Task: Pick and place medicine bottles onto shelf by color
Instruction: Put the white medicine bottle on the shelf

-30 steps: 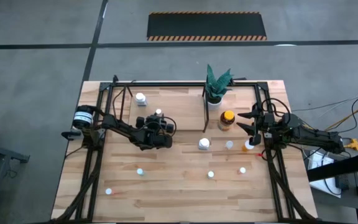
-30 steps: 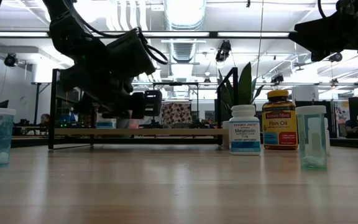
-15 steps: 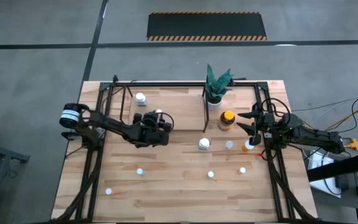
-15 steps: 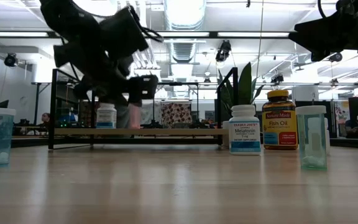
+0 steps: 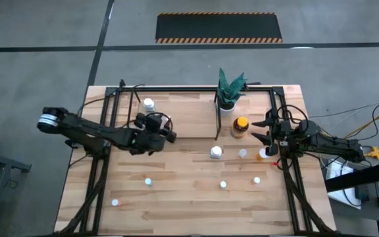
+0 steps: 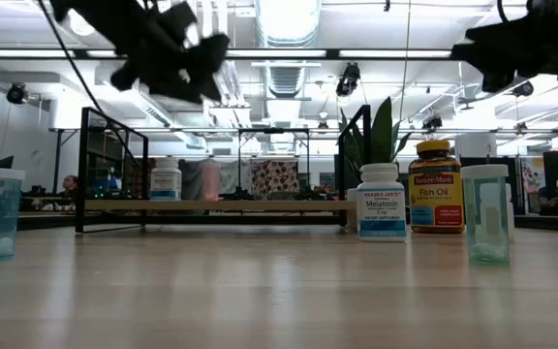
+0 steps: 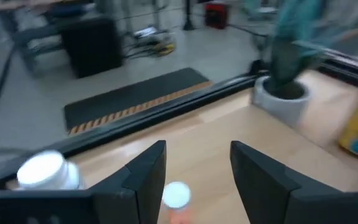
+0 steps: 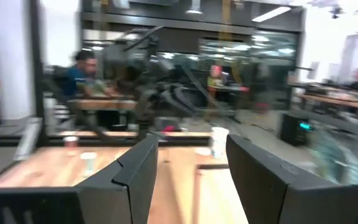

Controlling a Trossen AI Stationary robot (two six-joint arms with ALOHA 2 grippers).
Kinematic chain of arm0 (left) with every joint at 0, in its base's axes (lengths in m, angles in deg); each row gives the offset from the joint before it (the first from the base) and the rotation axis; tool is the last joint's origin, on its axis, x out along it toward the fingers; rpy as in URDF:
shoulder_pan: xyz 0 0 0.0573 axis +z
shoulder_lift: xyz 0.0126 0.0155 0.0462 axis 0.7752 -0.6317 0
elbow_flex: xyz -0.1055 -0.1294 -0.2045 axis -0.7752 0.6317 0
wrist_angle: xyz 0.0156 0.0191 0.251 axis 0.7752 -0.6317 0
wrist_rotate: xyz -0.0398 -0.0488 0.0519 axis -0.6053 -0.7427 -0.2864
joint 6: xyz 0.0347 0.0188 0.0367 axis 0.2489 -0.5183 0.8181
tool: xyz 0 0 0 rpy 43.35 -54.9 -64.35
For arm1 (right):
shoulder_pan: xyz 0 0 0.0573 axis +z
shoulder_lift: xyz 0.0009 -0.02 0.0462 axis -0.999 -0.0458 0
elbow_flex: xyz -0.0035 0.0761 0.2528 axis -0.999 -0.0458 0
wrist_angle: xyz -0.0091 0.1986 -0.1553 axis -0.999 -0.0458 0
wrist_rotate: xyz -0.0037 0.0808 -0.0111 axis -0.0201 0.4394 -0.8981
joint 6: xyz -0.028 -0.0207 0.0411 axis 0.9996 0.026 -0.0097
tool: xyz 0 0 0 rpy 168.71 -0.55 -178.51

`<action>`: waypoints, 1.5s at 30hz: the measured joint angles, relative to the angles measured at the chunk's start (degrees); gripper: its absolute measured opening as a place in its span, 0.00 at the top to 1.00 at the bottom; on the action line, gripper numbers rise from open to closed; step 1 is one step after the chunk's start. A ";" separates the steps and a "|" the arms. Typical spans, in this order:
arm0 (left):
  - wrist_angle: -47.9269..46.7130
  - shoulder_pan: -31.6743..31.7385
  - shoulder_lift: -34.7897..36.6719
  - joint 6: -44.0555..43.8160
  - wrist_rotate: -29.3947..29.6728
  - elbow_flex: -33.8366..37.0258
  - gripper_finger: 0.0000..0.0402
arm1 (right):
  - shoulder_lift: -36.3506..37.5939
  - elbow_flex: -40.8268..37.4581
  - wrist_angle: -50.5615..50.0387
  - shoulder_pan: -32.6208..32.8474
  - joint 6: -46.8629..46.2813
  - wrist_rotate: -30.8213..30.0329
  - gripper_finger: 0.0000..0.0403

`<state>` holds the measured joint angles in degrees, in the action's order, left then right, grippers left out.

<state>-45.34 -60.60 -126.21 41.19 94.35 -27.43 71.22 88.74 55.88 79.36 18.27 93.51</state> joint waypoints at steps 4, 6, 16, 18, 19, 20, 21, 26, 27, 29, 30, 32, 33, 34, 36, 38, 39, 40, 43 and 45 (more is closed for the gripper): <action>8.37 -2.66 4.10 15.51 -5.50 0.02 0.59 | -1.09 2.04 0.41 0.39 -0.62 5.29 0.55; 12.44 -3.51 5.76 24.02 -10.35 0.02 0.59 | -2.27 3.38 0.43 1.19 -0.57 6.06 0.55; 17.73 -3.78 10.16 52.47 -52.12 1.79 0.60 | -16.45 13.23 2.46 4.40 1.15 5.75 0.55; 17.82 -3.72 11.05 55.16 -52.64 1.81 0.60 | -20.13 16.24 1.87 4.63 1.53 5.77 0.55; 17.92 -3.70 11.49 55.94 -52.11 1.81 0.60 | -22.17 17.92 1.58 4.80 1.55 5.77 0.55; 17.92 -3.67 11.99 57.02 -51.56 1.83 0.60 | -24.09 19.63 1.15 5.03 1.57 5.78 0.55; 17.89 -3.67 12.46 58.19 -50.86 1.85 0.60 | -25.91 21.32 0.41 5.32 1.67 5.79 0.55; 17.95 -3.56 15.22 61.23 -50.19 2.39 0.60 | -34.63 29.80 -6.39 7.32 2.10 5.97 0.55; 17.93 -3.56 15.68 61.29 -50.16 2.69 0.60 | -36.32 31.37 -7.76 7.86 2.03 5.97 0.55; 18.11 -3.56 16.55 61.27 -50.13 3.53 0.60 | -39.21 34.48 -10.49 9.01 1.60 5.93 0.55; 17.92 -3.56 17.04 61.27 -50.08 4.09 0.60 | -40.64 36.00 -11.70 9.61 1.04 5.92 0.55; 18.87 -3.56 18.06 61.34 -50.06 5.40 0.60 | -43.20 38.64 -14.27 10.79 -0.50 5.74 0.55; 19.29 -3.56 18.74 61.50 -49.85 6.24 0.60 | -44.77 39.66 -15.66 11.35 -1.44 5.72 0.55; 19.41 -3.58 19.41 61.71 -49.20 7.00 0.60 | -46.12 40.68 -17.17 11.95 -2.69 5.73 0.55; 19.72 -3.45 20.32 61.84 -47.81 7.77 0.60 | -48.17 43.28 -17.93 13.07 -4.59 5.72 0.55; 19.72 -3.43 21.47 62.21 -46.23 8.51 0.60 | -50.49 45.39 -19.69 14.03 -6.98 5.71 0.55; 19.95 -3.41 22.10 62.70 -45.89 8.76 0.60 | -51.74 46.20 -21.24 14.57 -8.23 5.75 0.55; 20.21 -3.41 22.77 62.99 -45.68 9.27 0.60 | -52.99 47.16 -22.41 15.08 -9.52 5.72 0.55; 20.06 -3.41 24.62 63.18 -45.55 10.54 0.60 | -57.01 49.53 -26.50 16.69 -13.03 5.53 0.55; 19.56 -3.41 25.88 63.16 -45.55 11.31 0.60 | -59.27 51.61 -28.53 17.54 -15.36 5.03 0.55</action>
<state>-25.79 -64.01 -100.33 104.35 48.79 -16.12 11.95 140.35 27.35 96.91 2.91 98.54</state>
